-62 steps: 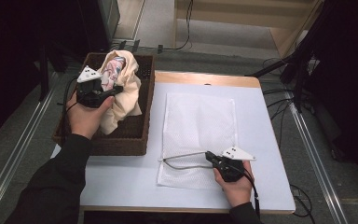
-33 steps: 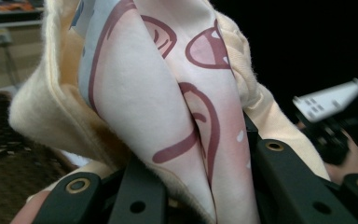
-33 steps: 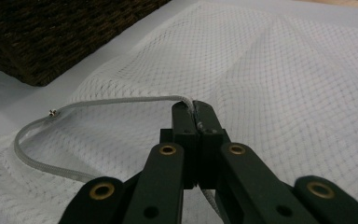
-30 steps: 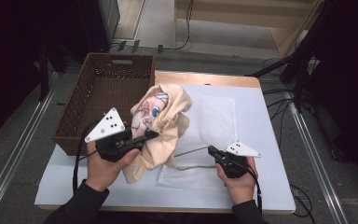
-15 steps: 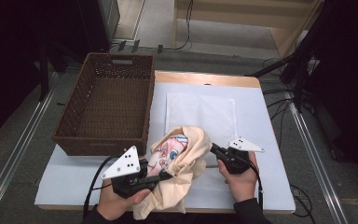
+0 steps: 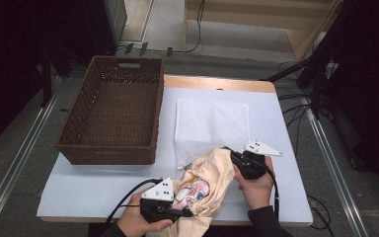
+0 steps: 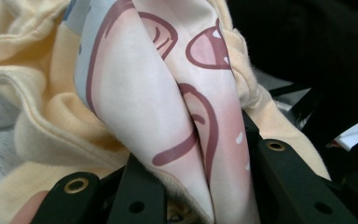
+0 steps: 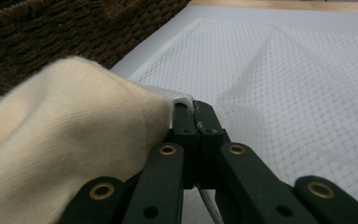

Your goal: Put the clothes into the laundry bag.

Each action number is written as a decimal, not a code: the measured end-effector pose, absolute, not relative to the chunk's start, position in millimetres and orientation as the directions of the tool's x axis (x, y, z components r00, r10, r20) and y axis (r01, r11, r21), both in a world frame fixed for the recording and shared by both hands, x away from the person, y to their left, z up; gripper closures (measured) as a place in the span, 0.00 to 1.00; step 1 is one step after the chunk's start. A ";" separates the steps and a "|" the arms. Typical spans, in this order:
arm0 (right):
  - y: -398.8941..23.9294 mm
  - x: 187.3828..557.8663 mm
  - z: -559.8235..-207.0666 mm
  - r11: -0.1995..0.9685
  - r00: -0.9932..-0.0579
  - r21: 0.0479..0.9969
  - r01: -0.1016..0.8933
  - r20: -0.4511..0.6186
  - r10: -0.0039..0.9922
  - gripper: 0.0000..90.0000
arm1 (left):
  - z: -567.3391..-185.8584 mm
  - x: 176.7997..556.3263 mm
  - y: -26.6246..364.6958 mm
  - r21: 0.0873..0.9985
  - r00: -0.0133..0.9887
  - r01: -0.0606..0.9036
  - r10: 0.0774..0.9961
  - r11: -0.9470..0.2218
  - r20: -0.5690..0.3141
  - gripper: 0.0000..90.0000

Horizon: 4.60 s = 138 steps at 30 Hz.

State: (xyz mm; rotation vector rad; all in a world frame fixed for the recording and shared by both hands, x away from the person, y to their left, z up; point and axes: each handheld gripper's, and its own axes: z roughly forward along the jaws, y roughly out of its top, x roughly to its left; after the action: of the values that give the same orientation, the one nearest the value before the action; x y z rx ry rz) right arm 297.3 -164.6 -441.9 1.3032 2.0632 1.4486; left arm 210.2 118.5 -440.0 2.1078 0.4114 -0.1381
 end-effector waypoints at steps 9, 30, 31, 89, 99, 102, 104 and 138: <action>-175.2 297.4 -430.6 0.027 -0.538 0.881 0.472 0.264 0.800 1.00 | -444.6 211.9 110.1 0.748 0.941 0.337 0.173 -0.572 -0.292 0.81; -152.9 270.0 -396.3 0.037 -0.625 0.935 0.352 0.205 0.753 1.00 | -392.0 230.3 114.3 0.866 0.877 0.359 0.443 -0.350 -0.185 0.80; -152.3 268.9 -394.8 0.035 -0.628 0.939 0.342 0.201 0.752 1.00 | -391.2 233.4 113.8 0.866 0.862 0.371 0.473 -0.336 -0.185 0.80; -135.4 256.1 -420.1 0.110 -0.617 0.912 0.395 0.174 0.767 1.00 | -424.8 279.7 115.6 0.730 0.661 0.621 0.691 -0.286 -0.292 0.27; -132.3 255.8 -422.0 0.120 -0.628 0.911 0.395 0.172 0.759 1.00 | -442.7 281.8 85.2 0.671 0.731 0.616 0.618 -0.413 -0.290 0.90; -130.6 254.4 -420.4 0.115 -0.634 0.915 0.387 0.173 0.753 1.00 | -436.3 278.8 77.4 0.694 0.759 0.586 0.583 -0.418 -0.290 0.94; -130.4 253.2 -417.9 0.103 -0.640 0.918 0.383 0.183 0.746 1.00 | -433.4 279.1 72.3 0.704 0.754 0.585 0.589 -0.403 -0.289 0.94; -137.6 253.3 -418.9 0.103 -0.632 0.915 0.390 0.184 0.753 1.00 | -454.4 294.4 60.0 0.648 0.689 0.637 0.686 -0.418 -0.236 0.82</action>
State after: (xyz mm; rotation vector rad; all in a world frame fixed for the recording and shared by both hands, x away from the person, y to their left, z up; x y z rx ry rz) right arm 253.3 -137.6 -418.9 1.1234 2.0578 1.5386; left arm 294.4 60.0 -454.4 2.1586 1.0085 0.0840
